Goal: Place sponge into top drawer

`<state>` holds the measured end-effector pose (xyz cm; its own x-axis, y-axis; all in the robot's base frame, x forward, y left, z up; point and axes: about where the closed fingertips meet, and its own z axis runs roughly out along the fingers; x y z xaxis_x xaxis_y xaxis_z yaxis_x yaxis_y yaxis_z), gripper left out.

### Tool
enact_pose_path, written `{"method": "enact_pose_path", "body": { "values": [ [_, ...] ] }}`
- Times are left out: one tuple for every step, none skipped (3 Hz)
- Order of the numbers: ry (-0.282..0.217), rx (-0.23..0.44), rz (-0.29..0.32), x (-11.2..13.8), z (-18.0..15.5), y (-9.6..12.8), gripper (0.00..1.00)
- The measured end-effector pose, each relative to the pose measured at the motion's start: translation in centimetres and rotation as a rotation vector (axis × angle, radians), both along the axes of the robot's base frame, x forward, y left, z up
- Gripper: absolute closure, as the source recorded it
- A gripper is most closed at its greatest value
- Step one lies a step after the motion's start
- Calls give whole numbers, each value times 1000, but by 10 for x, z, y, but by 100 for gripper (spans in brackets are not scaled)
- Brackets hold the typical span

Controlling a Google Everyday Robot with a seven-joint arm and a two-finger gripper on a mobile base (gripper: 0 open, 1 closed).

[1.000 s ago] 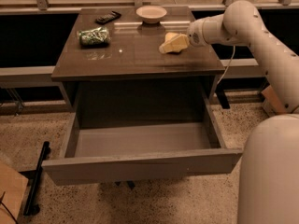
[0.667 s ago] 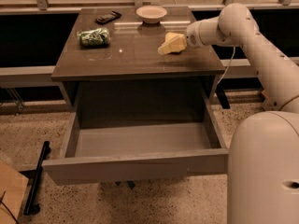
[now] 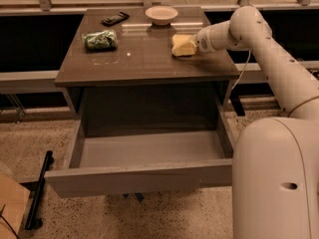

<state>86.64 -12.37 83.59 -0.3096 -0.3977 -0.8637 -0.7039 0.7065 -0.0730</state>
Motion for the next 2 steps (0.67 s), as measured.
{"method": "enact_pose_path", "body": {
  "values": [
    [6, -24, 0, -2, -2, -1, 73],
    [-25, -51, 15, -9, 16, 1, 96]
  ]
}}
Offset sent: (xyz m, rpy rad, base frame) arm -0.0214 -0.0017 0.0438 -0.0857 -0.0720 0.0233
